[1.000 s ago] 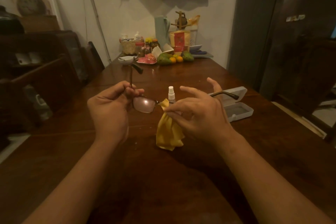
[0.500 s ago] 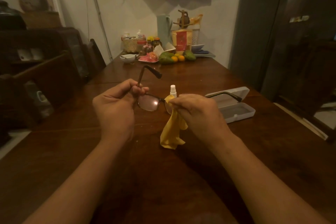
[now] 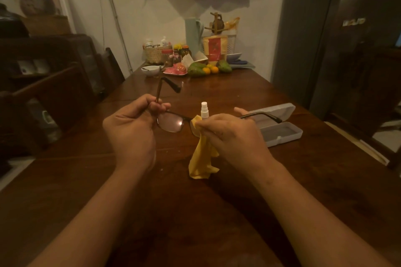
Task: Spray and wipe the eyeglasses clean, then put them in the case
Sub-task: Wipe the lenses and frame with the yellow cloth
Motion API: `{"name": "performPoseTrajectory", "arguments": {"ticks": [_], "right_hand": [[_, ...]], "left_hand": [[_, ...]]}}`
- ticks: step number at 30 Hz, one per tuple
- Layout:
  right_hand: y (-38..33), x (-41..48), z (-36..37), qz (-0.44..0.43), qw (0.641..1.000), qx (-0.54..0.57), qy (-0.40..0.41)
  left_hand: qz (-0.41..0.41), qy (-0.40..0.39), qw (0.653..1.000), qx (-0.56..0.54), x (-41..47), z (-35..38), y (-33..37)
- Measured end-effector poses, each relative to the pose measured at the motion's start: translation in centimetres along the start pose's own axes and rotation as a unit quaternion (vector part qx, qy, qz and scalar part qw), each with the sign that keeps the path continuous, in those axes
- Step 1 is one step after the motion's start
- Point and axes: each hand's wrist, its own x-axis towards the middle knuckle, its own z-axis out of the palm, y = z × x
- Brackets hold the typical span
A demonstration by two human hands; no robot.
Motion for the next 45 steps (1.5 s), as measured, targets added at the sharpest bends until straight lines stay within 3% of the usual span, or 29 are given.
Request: {"name": "performPoseTrajectory", "arguments": {"ticks": [7, 12, 17, 22, 32, 41, 43, 45], "right_hand": [[-0.1, 0.1, 0.2, 0.012, 1.0, 0.012, -0.003], [0.5, 0.0, 0.4, 0.077, 0.988, 0.124, 0.05], [0.6, 0.0, 0.2, -0.003, 0.994, 0.043, 0.104], [0.3, 0.0, -0.3, -0.076, 0.995, -0.012, 0.06], [-1.0, 0.2, -0.7, 0.038, 0.995, -0.092, -0.011], [-0.2, 0.5, -0.9, 0.052, 0.991, -0.105, -0.06], [0.1, 0.5, -0.4, 0.06, 0.993, -0.071, -0.07], [0.0, 0.4, 0.1, 0.11, 0.99, 0.046, -0.072]], "left_hand": [[-0.002, -0.01, 1.0, -0.014, -0.2, 0.1, -0.2], [-0.023, -0.021, 0.999, -0.015, -0.9, 0.6, -0.5], [-0.029, 0.005, 0.999, -0.023, -1.0, 0.9, -0.3], [-0.049, 0.035, 0.996, -0.061, 0.0, 0.2, 0.0], [-0.023, -0.002, 0.999, -0.032, -0.6, 0.3, -0.7], [-0.041, -0.008, 0.999, 0.002, -0.7, 0.2, -0.8], [-0.037, -0.004, 0.999, 0.012, -0.6, 0.2, -0.9], [-0.03, 0.0, 0.999, 0.032, -0.9, 0.5, -1.1]]}}
